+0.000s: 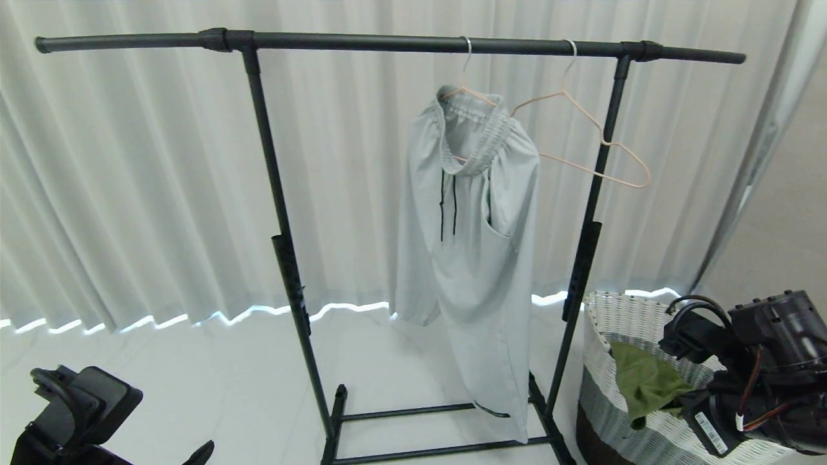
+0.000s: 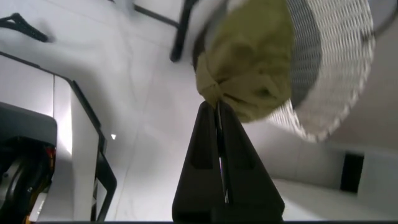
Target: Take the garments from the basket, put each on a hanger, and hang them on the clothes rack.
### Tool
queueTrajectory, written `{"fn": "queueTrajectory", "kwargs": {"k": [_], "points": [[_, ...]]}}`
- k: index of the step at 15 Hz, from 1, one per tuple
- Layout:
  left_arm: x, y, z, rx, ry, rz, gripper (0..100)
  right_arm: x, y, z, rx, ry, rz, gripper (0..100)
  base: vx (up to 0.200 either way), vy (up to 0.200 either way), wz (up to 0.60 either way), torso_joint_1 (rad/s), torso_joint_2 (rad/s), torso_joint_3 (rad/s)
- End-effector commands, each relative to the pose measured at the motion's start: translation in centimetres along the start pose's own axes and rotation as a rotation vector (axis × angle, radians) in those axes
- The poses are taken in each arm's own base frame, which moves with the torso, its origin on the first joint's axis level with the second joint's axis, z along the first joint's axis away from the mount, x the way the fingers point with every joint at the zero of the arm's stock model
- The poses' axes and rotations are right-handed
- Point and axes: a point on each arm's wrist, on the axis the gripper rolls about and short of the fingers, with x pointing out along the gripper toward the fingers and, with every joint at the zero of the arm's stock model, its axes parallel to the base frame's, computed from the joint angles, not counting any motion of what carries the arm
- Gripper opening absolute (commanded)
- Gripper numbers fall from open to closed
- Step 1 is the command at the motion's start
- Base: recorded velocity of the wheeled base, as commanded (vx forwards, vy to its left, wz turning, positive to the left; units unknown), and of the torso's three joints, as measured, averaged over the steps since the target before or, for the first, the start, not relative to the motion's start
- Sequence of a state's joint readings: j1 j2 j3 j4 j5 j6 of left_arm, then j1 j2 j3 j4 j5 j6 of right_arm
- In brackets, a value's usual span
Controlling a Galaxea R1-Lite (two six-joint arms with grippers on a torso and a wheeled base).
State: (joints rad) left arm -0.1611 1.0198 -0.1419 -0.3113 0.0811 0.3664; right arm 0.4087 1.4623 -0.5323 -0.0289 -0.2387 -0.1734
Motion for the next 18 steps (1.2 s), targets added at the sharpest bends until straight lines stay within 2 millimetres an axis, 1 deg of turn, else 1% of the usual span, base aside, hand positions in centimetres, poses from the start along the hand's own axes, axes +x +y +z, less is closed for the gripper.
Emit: {"fn": "queueTrajectory", "kwargs": {"k": [1,3,5,7,9,12,14,16,18], "points": [[0.0,0.0,0.0,0.001,-0.002,0.0,100,0.0,0.0,0.0,0.0,-0.002,0.001,0,0.0,0.0,0.6,0.002,0.0,0.007],[0.0,0.0,0.0,0.0,-0.003,0.002,100,-0.1,0.0,0.0,0.0,-0.004,0.001,0,0.0,0.0,0.6,0.005,0.0,0.002],[0.0,0.0,0.0,0.0,-0.002,0.001,100,0.0,0.0,0.0,0.008,-0.009,-0.001,0,0.0,0.0,0.0,0.0,0.0,0.0],[0.0,0.0,0.0,0.001,-0.002,0.0,100,0.6,-0.3,0.1,0.036,-0.058,-0.014,0,0.0,0.0,0.0,0.0,0.0,0.0],[-0.1,0.0,0.0,0.0,-0.009,0.001,100,0.6,-0.2,-0.2,0.044,-0.111,-0.013,0,0.0,0.0,0.0,0.0,0.0,0.0],[-0.6,-0.3,-0.6,0.006,-0.02,-0.006,100,-0.3,-0.4,-0.2,0.048,-0.151,0.013,0,0.0,0.0,0.0,0.0,0.0,0.0],[-0.9,-0.4,-0.8,0.008,-0.049,-0.035,100,-1.2,-0.8,0.2,0.055,-0.166,0.009,0,0.0,0.0,0.0,0.0,0.0,0.0],[-1.4,-0.6,-0.4,0.009,-0.137,-0.157,100,-3.8,-1.5,1.2,0.06,-0.207,0.068,0,0.0,0.0,0.0,0.0,0.0,0.0],[-1.4,-0.7,0.7,0.016,-0.202,-0.279,100,-5.8,-2.3,2.2,0.067,-0.236,0.12,0,0.0,0.0,0.0,0.0,0.0,0.0]]}}
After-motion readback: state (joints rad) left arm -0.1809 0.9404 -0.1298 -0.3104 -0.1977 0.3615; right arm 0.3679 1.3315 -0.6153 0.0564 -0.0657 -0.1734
